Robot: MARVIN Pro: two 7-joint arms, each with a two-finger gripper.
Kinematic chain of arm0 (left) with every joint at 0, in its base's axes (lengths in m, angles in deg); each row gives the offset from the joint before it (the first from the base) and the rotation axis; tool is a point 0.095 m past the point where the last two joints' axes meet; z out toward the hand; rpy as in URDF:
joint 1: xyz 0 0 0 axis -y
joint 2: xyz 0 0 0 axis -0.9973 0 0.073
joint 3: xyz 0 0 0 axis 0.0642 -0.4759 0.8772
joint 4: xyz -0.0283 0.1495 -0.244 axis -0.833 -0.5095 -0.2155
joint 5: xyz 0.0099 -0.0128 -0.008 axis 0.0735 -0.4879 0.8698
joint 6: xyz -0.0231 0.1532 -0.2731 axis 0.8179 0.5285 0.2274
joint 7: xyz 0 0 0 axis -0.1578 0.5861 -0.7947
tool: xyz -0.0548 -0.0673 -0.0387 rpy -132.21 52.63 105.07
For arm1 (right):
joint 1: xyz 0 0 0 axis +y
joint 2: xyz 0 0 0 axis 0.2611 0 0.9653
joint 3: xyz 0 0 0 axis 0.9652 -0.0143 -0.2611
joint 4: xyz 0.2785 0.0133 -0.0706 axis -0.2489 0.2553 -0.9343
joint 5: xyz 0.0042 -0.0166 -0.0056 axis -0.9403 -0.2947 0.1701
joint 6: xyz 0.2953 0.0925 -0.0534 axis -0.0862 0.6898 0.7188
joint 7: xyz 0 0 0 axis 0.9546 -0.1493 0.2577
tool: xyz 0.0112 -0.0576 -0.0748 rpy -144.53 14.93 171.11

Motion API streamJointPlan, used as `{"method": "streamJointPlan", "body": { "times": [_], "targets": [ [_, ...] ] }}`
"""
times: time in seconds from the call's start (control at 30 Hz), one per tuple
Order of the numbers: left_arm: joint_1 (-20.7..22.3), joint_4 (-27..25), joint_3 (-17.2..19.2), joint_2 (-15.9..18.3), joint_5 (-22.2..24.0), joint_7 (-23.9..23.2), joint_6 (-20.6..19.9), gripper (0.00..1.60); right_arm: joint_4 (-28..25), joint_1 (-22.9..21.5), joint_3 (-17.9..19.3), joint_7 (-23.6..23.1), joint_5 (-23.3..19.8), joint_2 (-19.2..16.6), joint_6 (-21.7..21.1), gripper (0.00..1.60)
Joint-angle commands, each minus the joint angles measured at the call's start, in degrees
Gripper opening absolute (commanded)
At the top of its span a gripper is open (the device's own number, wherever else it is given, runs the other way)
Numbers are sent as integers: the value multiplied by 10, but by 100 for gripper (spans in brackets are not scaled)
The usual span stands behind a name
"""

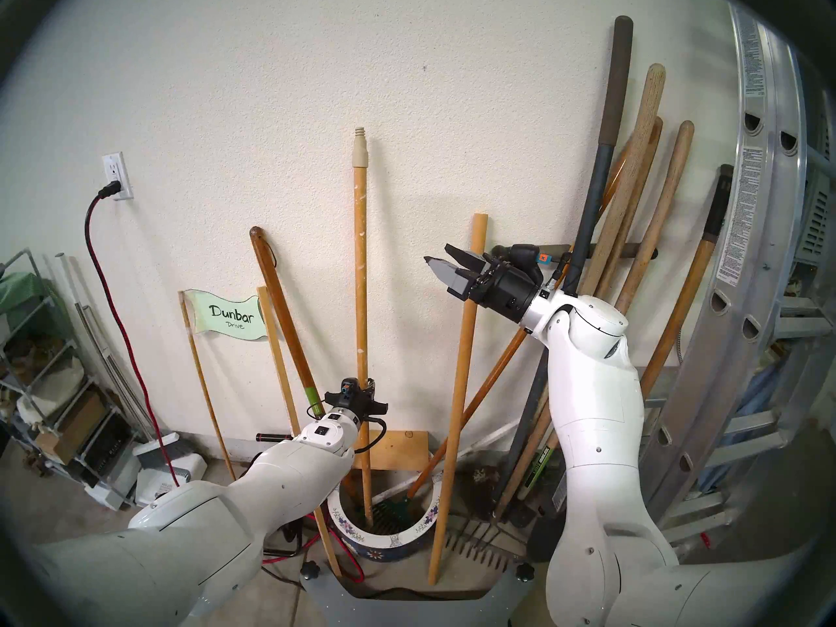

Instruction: Put wooden sticks into the pot

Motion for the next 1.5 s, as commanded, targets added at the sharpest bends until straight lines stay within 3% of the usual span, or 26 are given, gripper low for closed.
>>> {"method": "streamJointPlan", "body": {
  "times": [0.0,0.07,0.13,0.2,0.27,0.37,0.43,0.47,0.57,0.6,0.73,0.8,0.83,0.9,1.03,1.1,1.47],
  "targets": [
    [39,56,1,-36,1,-15,15,8,1,-4,1,-4,-3,-2,0,160],
    [45,72,1,-41,3,-28,19,28,2,-5,1,-5,-3,-3,0,160],
    [49,85,1,-47,4,-31,23,14,2,-6,1,-7,-4,-3,0,160],
    [54,98,0,-52,4,-33,26,16,1,-6,1,-8,-4,-4,-2,160],
    [60,116,0,-59,7,-46,30,38,0,-6,1,-9,-4,-4,-3,160],
    [63,130,0,-66,7,-45,35,34,-1,-5,2,-10,-4,-4,-3,160],
    [66,138,1,-70,8,-44,38,43,-3,-4,2,-10,-4,-4,-4,160],
    [74,166,1,-78,11,-54,48,57,-4,-3,3,-11,-3,-5,-4,160],
    [74,166,1,-78,11,-54,48,57,-4,-3,3,-11,-3,-5,-4,160],
    [73,170,2,-77,12,-62,52,78,-4,-3,3,-13,-4,-5,-4,160],
    [73,170,2,-77,12,-62,52,78,-4,-3,3,-13,-4,-5,-4,160],
    [73,172,2,-78,13,-62,55,87,-4,-3,3,-13,-4,-5,-4,160],
    [73,176,2,-81,13,-53,59,109,-4,-3,3,-13,-4,-5,-4,160],
    [75,184,3,-83,15,-56,60,132,-4,-3,4,-13,-4,-4,-3,160],
    [76,190,3,-83,16,-64,59,138,-4,-3,4,-12,-3,-3,-3,160],
    [74,190,6,-83,18,-61,67,160,-5,-2,5,-11,-3,-3,-3,160],
    [48,154,5,-55,14,-68,130,160,3,-8,4,-10,-2,-5,-3,160]
  ]
}}
